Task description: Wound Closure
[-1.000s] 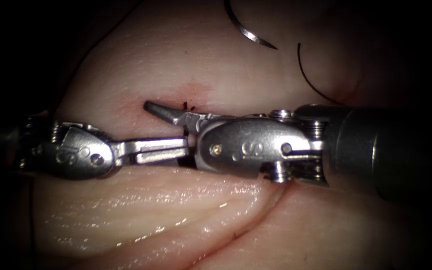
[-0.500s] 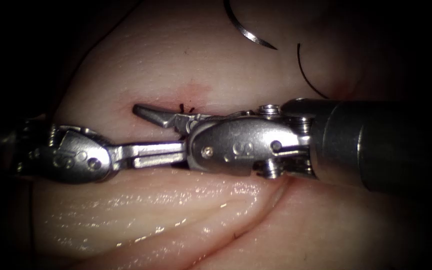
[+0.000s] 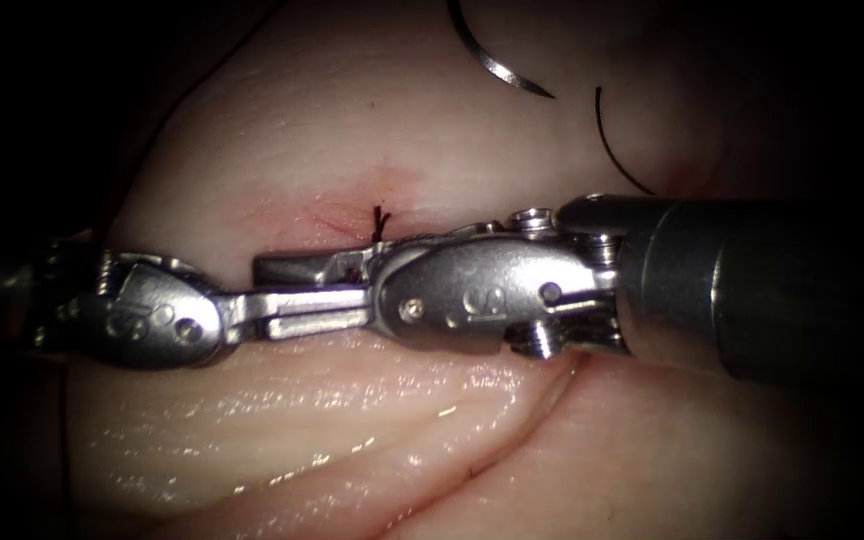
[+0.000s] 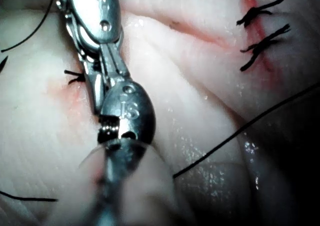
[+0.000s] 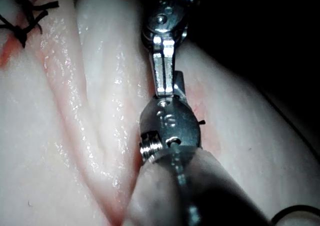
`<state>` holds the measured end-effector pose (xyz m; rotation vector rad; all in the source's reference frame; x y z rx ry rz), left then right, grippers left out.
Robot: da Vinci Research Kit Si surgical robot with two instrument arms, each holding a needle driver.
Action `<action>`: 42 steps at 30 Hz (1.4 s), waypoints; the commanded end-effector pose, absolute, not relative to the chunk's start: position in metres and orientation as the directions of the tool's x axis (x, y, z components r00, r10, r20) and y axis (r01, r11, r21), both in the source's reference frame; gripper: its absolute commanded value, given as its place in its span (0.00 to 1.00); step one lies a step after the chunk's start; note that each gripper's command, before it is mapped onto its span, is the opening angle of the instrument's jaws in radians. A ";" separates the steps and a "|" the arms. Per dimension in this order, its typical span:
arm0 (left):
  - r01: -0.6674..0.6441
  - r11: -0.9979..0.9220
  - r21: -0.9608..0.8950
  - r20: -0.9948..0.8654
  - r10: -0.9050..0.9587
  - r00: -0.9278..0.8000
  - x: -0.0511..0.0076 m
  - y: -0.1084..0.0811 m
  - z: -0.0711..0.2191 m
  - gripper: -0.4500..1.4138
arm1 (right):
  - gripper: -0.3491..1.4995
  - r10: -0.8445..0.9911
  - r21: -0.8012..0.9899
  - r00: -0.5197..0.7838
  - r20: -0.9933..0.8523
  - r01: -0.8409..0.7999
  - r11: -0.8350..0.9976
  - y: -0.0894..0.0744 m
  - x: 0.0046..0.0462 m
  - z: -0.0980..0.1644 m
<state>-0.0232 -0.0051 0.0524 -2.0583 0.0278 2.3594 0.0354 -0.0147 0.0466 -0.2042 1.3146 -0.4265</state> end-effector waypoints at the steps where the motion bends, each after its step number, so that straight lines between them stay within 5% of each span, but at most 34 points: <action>1: -0.020 -1.000 0.007 -0.991 -0.005 -0.135 -0.0238 -0.005 0.053 0.00 | 0.00 -0.447 -0.412 0.205 -0.870 0.194 0.890 -0.014 0.0362 0.047; 5: -0.019 -1.000 0.009 -0.991 -0.006 -0.134 -0.0239 -0.005 0.053 0.00 | 0.00 -0.453 -0.416 0.217 -0.864 0.197 0.888 -0.014 0.0362 0.047; 6: -0.017 -1.000 0.009 -0.991 -0.007 -0.133 -0.0239 -0.006 0.053 0.00 | 0.15 -0.452 -0.415 0.217 -0.865 0.197 0.888 -0.014 0.0360 0.047; 7: -0.017 -1.000 0.009 -0.991 -0.007 -0.133 -0.0239 -0.006 0.053 0.00 | 0.15 -0.452 -0.415 0.217 -0.865 0.197 0.888 -0.014 0.0360 0.047; 9: -0.015 -1.000 0.010 -0.991 -0.007 -0.132 -0.0239 -0.006 0.052 0.00 | 0.66 -0.409 -0.372 0.231 -0.883 0.188 0.909 -0.014 0.0357 0.047; 10: -0.015 -1.000 0.009 -0.991 -0.007 -0.131 -0.0238 -0.006 0.052 0.00 | 0.81 -0.371 -0.340 0.246 -0.895 0.161 0.927 -0.014 0.0354 0.047; 12: -0.021 -1.000 0.008 -0.990 -0.005 -0.137 -0.0235 -0.006 0.052 0.00 | 0.89 -0.365 -0.340 0.241 -0.899 0.139 0.930 -0.014 0.0349 0.047; 27: -0.084 -0.996 -0.011 -0.978 0.028 -0.208 -0.0185 -0.003 0.049 0.00 | 0.93 -0.320 -0.310 0.267 -0.909 0.080 0.947 -0.015 0.0265 0.044; 42: -0.158 -0.987 -0.016 -0.928 0.073 -0.366 -0.0178 -0.003 0.055 0.00 | 0.95 -0.302 -0.305 0.270 -0.914 0.031 0.952 -0.016 0.0240 0.042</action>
